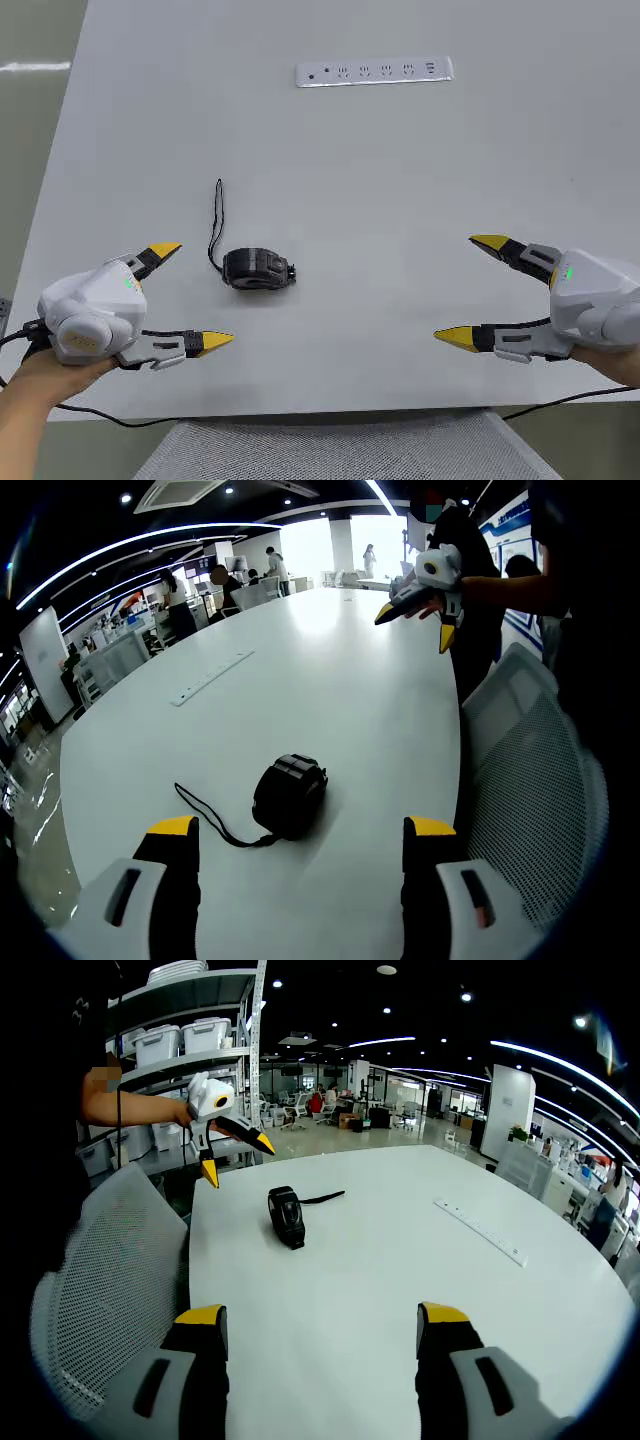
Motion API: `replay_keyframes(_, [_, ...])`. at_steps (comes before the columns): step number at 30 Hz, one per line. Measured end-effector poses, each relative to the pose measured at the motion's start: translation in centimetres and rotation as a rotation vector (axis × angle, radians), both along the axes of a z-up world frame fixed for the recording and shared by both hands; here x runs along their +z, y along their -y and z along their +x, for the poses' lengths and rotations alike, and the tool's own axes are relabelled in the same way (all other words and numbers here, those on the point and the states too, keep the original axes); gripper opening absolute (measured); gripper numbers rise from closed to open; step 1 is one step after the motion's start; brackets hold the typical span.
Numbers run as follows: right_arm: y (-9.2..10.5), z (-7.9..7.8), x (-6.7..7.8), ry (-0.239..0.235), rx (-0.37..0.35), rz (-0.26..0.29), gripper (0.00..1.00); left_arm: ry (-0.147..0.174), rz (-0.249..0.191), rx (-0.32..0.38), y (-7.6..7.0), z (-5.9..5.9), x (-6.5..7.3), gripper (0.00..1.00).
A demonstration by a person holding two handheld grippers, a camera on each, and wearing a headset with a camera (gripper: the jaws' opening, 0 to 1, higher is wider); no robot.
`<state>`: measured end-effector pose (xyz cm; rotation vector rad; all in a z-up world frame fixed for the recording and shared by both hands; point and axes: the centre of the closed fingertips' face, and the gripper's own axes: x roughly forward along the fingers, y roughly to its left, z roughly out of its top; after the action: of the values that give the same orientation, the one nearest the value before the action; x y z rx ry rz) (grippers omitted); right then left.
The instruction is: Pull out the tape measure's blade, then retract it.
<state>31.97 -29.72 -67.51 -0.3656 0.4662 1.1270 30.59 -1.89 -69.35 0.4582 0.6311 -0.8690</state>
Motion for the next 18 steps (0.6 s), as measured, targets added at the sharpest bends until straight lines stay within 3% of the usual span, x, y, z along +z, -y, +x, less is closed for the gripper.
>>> replay_keyframes(18, [-2.2,1.2,-1.6,0.006,0.144,-0.037,0.72,-0.029,0.037,-0.071,0.4,0.9,-1.2,0.75])
